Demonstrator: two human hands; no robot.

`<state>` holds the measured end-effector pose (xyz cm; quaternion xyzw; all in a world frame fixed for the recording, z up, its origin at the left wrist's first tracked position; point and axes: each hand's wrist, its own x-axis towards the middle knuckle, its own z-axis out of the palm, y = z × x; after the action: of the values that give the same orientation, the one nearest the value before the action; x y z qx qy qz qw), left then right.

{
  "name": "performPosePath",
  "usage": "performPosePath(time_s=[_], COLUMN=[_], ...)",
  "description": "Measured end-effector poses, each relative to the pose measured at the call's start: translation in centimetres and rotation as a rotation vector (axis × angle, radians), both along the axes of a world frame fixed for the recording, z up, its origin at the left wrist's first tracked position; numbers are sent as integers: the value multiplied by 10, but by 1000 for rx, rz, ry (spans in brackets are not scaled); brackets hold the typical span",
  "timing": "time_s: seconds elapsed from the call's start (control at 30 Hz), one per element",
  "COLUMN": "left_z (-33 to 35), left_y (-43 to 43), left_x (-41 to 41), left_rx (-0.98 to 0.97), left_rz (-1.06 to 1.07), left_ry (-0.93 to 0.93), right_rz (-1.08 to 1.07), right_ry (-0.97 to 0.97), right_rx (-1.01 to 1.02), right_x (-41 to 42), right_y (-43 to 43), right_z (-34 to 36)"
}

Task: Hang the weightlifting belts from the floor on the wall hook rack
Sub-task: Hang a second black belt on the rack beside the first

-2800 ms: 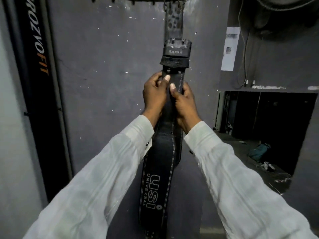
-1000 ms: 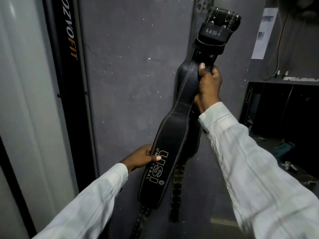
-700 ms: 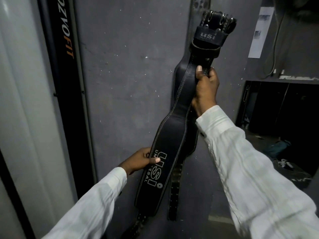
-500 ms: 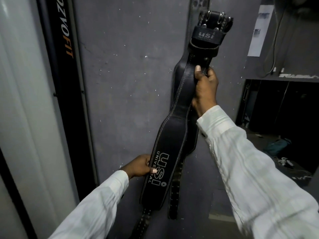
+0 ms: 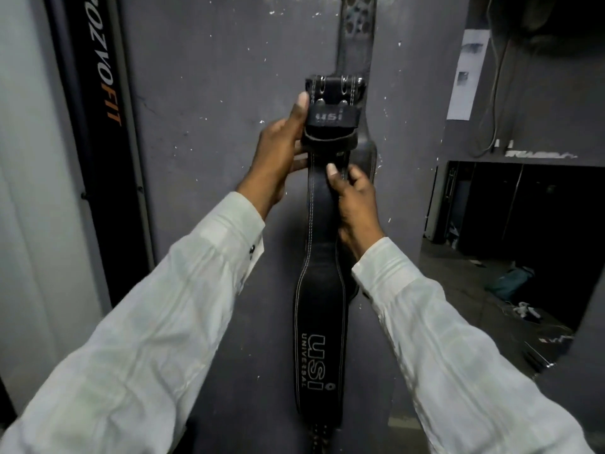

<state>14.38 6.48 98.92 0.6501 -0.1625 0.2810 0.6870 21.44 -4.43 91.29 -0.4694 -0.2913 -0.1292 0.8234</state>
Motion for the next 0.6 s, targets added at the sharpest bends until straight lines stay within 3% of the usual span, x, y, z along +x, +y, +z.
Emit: performPosePath(time_s=[0.27,0.43,0.6], left_z=[3,-14,-10], left_y=[-5,-8,-1], left_x=[29,36,44], left_rx=[-110,-112,-75], left_rz=[183,219,255], left_ry=[-122,-148,-170], right_rz=[154,-72,-323], right_ry=[63,-107,-224], right_rx=[-229,-233,-278], right_x=[-9,-14,-10], right_y=[-35,-42,-30], right_z=[18,65,69])
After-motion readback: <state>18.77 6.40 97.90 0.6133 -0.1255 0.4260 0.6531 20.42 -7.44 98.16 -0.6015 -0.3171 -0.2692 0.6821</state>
